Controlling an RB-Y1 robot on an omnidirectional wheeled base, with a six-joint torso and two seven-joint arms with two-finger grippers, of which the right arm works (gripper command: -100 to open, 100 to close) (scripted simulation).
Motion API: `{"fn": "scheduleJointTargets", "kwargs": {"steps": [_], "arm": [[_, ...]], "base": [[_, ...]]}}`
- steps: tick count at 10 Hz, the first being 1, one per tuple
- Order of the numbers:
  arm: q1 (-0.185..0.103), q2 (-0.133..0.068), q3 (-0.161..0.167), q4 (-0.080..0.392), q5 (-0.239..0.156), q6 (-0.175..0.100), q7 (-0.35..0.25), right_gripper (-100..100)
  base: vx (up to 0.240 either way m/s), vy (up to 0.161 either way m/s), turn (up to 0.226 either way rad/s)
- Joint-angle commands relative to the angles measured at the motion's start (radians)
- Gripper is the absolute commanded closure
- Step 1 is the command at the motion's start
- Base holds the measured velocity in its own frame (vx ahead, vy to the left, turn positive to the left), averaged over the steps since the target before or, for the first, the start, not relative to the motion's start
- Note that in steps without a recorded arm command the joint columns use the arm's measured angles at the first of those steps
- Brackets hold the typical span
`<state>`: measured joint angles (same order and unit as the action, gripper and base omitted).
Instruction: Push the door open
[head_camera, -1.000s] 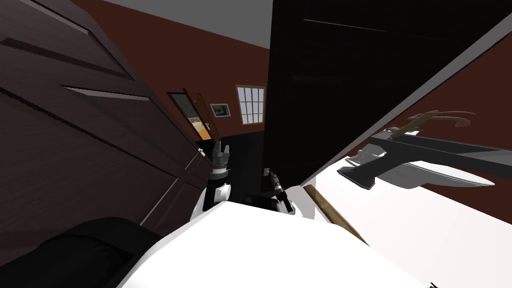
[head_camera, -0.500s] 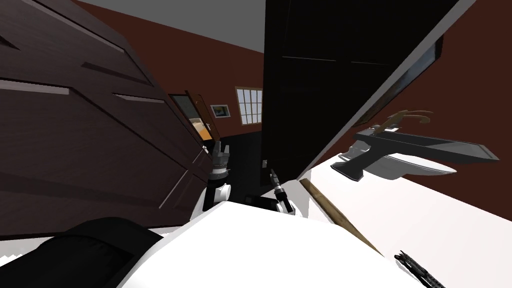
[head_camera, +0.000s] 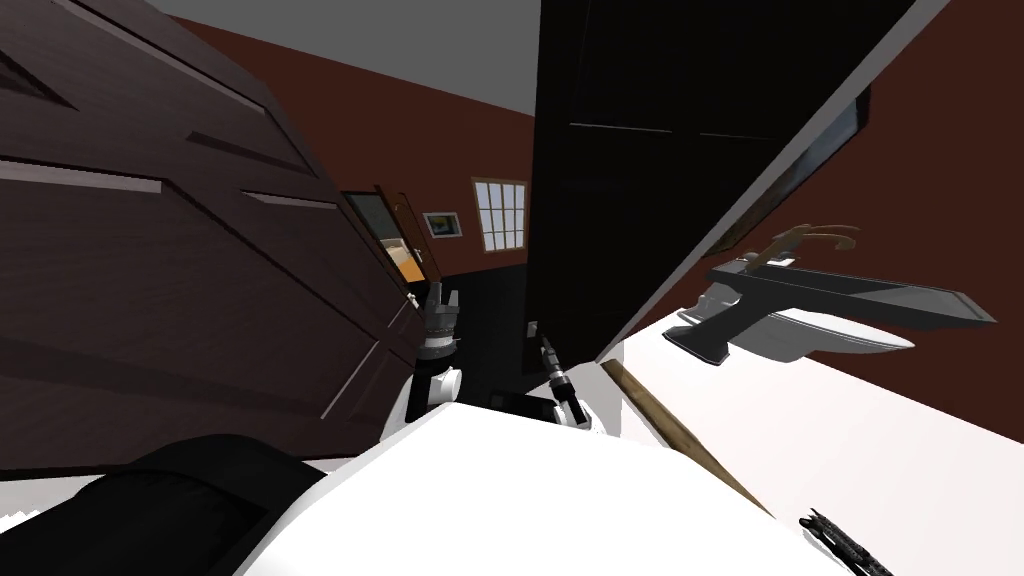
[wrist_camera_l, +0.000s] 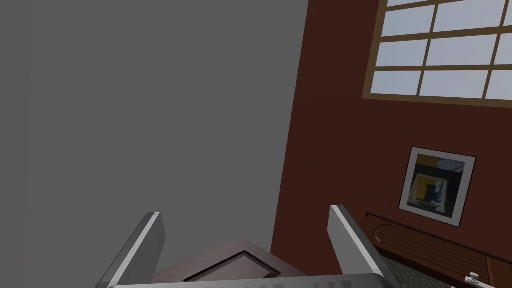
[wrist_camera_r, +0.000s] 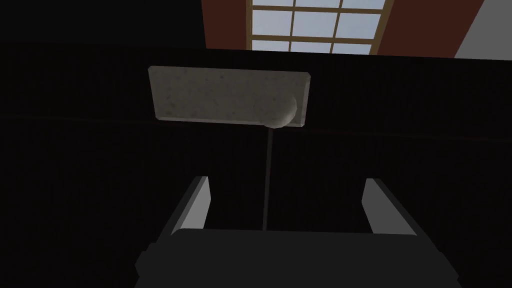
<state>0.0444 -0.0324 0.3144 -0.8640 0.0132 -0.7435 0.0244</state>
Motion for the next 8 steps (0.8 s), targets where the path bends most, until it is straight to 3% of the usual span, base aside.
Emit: {"fn": "scheduleJointTargets", "kwargs": {"steps": [1, 4, 5, 6, 8], "arm": [[-0.003, -0.004, -0.004, 0.000, -0.001, 0.000, 0.001, -100], [-0.013, 0.019, -0.013, 0.010, -0.003, -0.007, 0.004, -100], [-0.010, 0.011, -0.011, 0.006, -0.002, -0.004, 0.003, -100], [-0.010, 0.011, -0.011, 0.006, -0.002, -0.004, 0.003, 100], [-0.010, 0.011, -0.011, 0.006, -0.002, -0.004, 0.003, 100]], "base": [[0.204, 0.116, 0.030], [0.215, 0.063, 0.021], [0.105, 0.024, 0.004], [-0.022, -0.003, -0.010], [-0.034, -0.010, 0.006]]}}
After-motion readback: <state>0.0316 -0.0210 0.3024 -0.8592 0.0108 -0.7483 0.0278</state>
